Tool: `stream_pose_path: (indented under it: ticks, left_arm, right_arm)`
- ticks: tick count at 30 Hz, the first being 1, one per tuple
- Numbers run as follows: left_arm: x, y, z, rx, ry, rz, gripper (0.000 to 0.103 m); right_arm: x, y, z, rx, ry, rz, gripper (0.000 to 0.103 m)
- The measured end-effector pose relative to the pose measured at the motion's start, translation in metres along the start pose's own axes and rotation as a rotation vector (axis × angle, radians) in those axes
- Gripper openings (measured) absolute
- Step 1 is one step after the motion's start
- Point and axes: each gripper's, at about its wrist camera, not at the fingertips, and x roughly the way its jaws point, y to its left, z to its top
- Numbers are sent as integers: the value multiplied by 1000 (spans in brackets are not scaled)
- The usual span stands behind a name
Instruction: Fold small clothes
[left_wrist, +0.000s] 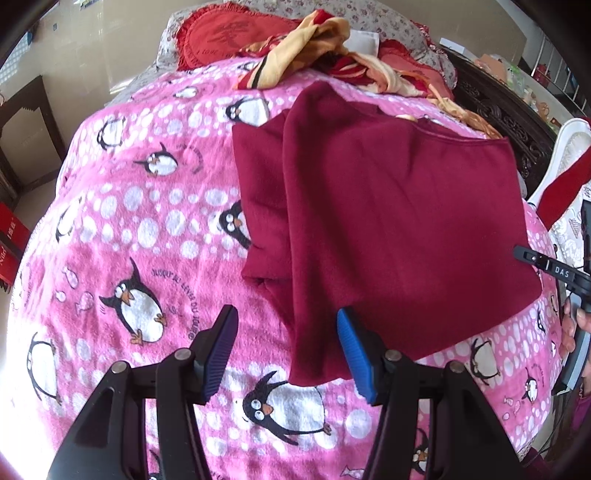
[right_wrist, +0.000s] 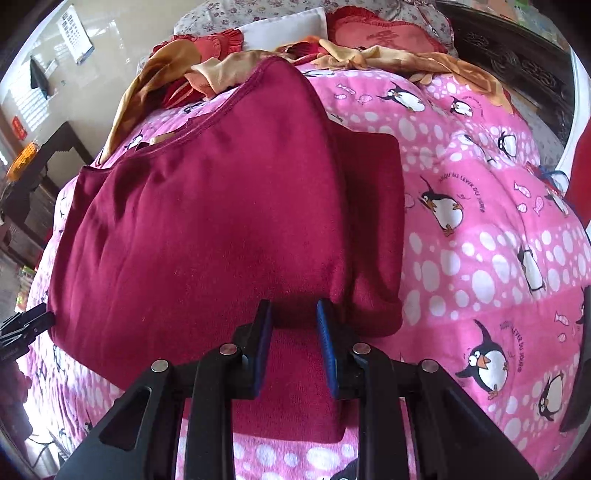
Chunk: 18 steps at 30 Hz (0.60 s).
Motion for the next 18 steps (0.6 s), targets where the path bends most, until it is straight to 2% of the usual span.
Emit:
stream_pose_path:
  ticks: [5,8,11,18]
  left_arm:
    - [10,5,-3,-28,16,-8,65]
    - [13,8,-3,-43,15,-15,69]
    - [14,11,-6,-60,12,-24,70]
    - [8,12,-5,-69,11,-21,71]
  right_arm:
    - [-7,5,2,-15,3,-19,8]
    - [-20,12,7,-40,-47,-44,8]
    - [-26,12,16,-35,-84,-57,8]
    - [-14,14,42,-34,-89,-46,8]
